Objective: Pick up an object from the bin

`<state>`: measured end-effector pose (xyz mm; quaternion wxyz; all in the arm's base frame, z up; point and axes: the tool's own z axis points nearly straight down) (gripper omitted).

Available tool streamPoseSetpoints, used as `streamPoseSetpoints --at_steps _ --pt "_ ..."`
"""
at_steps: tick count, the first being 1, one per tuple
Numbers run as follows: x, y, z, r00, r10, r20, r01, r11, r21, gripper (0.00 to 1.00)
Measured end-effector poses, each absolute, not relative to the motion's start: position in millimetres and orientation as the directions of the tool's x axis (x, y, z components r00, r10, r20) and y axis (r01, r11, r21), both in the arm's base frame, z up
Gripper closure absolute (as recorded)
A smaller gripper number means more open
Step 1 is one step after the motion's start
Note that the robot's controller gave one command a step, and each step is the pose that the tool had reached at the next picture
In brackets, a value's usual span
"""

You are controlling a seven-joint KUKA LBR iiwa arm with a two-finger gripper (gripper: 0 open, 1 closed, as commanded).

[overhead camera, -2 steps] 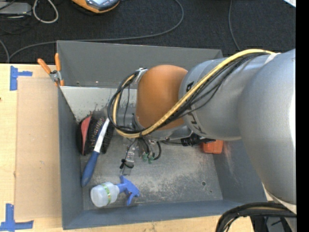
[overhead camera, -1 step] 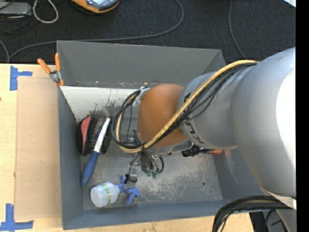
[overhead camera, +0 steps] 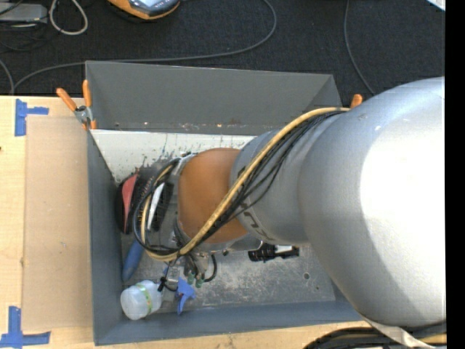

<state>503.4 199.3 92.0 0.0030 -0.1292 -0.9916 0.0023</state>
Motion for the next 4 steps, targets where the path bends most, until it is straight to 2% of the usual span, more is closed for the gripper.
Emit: streamPoseSetpoints --at_steps 1,2,3,4 --pt "507.7 200.1 88.2 -0.969 0.246 0.004 0.246 0.969 -0.008 0.00" --pt "539.0 158.1 170.5 -0.995 0.100 -0.003 0.100 0.995 -0.005 0.00" --pt "519.0 191.8 91.0 -1.000 -0.021 0.012 -0.021 1.000 -0.007 0.00" --pt "505.2 183.8 82.7 -0.999 -0.033 0.011 -0.033 0.999 -0.007 0.00"
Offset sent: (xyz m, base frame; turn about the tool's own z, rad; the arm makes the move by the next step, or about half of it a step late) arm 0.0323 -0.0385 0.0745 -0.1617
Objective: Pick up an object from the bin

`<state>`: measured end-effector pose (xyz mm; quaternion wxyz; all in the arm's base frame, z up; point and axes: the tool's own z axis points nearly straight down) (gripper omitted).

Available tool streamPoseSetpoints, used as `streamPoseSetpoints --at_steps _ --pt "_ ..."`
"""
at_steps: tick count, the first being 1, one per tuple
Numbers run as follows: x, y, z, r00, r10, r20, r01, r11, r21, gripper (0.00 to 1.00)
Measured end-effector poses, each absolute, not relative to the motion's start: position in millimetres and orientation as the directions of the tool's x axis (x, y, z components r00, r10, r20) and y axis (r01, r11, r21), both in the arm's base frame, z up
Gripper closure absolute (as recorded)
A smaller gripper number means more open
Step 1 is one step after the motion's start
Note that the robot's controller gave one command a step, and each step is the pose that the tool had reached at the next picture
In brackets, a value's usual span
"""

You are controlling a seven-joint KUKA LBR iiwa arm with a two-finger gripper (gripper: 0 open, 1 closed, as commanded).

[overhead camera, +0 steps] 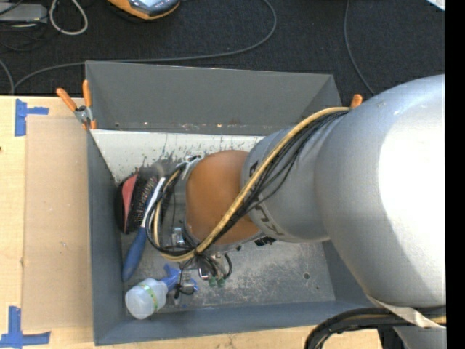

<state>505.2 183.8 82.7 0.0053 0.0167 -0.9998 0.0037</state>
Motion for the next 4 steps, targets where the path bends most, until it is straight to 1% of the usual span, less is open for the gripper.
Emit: streamPoseSetpoints --at_steps 1,2,3,4 --pt "493.5 203.5 68.7 -0.983 0.182 0.017 0.182 0.983 -0.012 1.00" --pt "493.5 203.5 68.7 -0.983 0.182 0.017 0.182 0.983 -0.012 1.00" --pt "482.8 225.6 68.7 -0.999 -0.026 0.023 -0.027 1.000 -0.017 1.00" --pt "491.7 216.3 76.2 -0.987 0.162 0.020 0.162 0.987 -0.015 1.00"
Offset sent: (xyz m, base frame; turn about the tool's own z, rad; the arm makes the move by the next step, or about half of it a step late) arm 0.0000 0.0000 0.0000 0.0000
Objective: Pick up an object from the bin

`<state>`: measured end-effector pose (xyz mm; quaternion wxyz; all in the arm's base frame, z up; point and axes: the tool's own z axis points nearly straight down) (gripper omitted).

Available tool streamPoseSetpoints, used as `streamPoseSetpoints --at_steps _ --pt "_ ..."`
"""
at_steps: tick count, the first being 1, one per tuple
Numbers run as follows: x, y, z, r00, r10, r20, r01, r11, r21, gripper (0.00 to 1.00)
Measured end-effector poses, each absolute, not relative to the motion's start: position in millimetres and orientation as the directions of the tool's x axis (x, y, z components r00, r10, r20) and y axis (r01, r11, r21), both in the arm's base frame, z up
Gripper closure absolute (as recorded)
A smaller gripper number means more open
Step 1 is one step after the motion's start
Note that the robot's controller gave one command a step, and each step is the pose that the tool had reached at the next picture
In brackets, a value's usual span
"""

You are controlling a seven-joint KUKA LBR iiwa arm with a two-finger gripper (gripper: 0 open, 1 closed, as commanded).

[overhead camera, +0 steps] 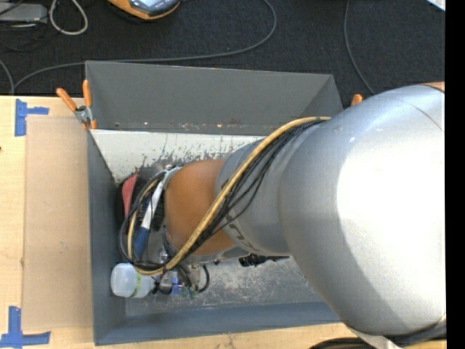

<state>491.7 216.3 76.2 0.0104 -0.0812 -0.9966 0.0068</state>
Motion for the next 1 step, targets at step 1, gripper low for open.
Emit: streamPoseSetpoints --at_steps 1 --pt "491.0 226.0 166.0 -0.998 -0.062 0.019 -0.062 0.998 -0.013 1.00"
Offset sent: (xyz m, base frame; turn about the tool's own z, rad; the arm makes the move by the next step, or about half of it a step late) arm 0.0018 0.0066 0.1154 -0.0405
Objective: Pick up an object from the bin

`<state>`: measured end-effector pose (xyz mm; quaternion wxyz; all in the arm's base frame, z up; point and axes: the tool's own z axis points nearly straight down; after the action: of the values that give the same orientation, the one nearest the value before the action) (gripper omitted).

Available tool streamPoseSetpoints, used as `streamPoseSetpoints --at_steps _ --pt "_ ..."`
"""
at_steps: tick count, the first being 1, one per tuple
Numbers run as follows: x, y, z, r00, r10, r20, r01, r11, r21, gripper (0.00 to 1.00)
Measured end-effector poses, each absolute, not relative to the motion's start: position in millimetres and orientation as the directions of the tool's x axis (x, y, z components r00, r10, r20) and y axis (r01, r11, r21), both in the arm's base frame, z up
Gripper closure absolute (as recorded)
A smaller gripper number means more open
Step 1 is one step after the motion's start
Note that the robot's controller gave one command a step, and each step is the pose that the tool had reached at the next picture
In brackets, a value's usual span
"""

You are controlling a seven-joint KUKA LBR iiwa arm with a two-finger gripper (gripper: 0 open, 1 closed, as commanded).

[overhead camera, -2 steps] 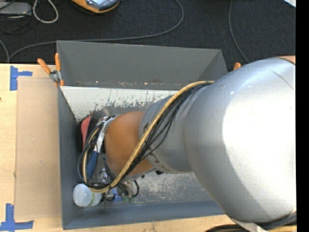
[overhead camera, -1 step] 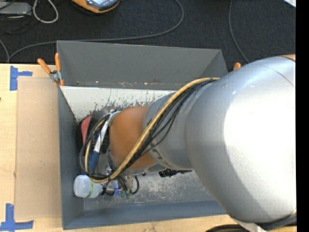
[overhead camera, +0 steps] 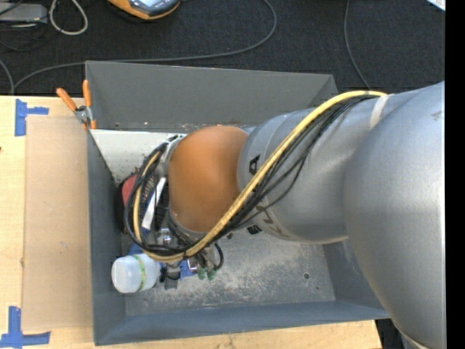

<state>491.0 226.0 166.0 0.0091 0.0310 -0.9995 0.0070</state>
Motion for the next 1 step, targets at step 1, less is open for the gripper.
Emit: streamPoseSetpoints --at_steps 1 --pt "490.8 223.8 170.0 -1.000 0.003 0.030 0.002 1.000 -0.019 1.00"
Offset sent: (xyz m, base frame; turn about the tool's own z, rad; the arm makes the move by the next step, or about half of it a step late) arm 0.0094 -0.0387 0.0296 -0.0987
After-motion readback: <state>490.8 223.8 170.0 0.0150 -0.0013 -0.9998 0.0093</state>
